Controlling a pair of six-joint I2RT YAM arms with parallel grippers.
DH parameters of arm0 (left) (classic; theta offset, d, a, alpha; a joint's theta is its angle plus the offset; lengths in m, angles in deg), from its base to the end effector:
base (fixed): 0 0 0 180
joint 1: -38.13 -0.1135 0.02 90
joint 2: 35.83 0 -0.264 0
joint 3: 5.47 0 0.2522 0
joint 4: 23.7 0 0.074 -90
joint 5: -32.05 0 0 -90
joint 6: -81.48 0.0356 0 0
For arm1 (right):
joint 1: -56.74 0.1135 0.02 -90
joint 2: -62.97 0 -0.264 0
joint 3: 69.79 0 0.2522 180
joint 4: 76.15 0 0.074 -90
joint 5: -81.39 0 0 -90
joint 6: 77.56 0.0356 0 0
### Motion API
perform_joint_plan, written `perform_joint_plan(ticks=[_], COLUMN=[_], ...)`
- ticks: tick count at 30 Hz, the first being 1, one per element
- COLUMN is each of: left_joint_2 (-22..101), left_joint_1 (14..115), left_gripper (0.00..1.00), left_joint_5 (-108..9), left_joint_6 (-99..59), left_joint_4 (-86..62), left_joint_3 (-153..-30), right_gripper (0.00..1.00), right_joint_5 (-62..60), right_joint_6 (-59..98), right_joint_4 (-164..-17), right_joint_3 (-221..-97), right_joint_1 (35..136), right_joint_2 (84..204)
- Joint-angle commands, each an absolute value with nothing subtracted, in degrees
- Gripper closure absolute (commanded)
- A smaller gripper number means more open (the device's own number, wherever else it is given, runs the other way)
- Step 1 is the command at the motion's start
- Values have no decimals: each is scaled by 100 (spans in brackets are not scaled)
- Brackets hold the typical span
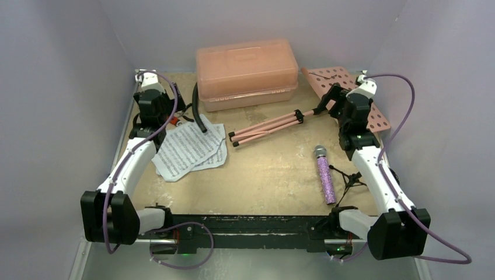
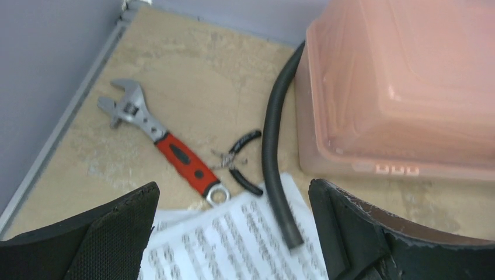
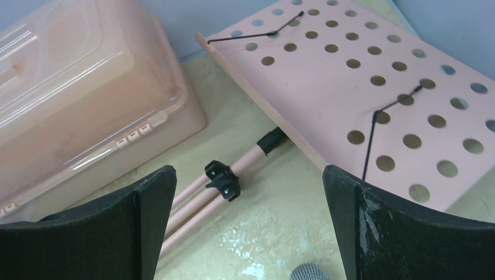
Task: Set up the instrument practice props
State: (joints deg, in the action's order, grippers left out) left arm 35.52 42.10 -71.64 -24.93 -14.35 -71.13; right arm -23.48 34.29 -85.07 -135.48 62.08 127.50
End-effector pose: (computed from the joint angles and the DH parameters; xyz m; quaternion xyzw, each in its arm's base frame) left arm 0.2913 -0.0118 0.3105 -0.1575 0.7754 -0.0138 0.6114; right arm 0.2657 0.0157 0.3423 0.1915 0.7270 0.0585 0.6568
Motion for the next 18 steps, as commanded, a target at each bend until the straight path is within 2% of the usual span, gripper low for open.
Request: perform_joint_plan(ticks=[1, 3, 7, 10, 12, 18], left_joint_2=[3169, 3015, 3134, 3283, 3541, 4168], left_joint_1=[4185, 4189, 4204, 4203, 4211, 4474], left_gripper=[1, 0, 1, 0, 1, 1], left_joint_5=[-7133, -7006, -5966, -4633, -4140, -3964], left_joint_6=[-3373, -4127, -5140, -5679, -6010, -6446], left_joint_4=[852, 1262, 1770, 961, 365, -375], left_joint_3=[-7569, -7762, -8010, -7544, -7258, -7102], right_gripper=[2, 2, 2, 2, 2, 2], right_joint_5=[-2774, -2668, -2452, -2265, -2252, -2000], right_joint_6=[3815, 3943, 4182, 4261, 4458, 4802], right_joint_4=[-9380, -9821, -10400, -10595, -10677, -10771], right_joint_3=[-14004, -14181, -14314, -14226, -14104, -13861], right_joint_1=[6223, 6219, 6217, 6219, 6219, 6221], right_joint_2=[12518, 12489, 12462, 12426, 12356, 12238])
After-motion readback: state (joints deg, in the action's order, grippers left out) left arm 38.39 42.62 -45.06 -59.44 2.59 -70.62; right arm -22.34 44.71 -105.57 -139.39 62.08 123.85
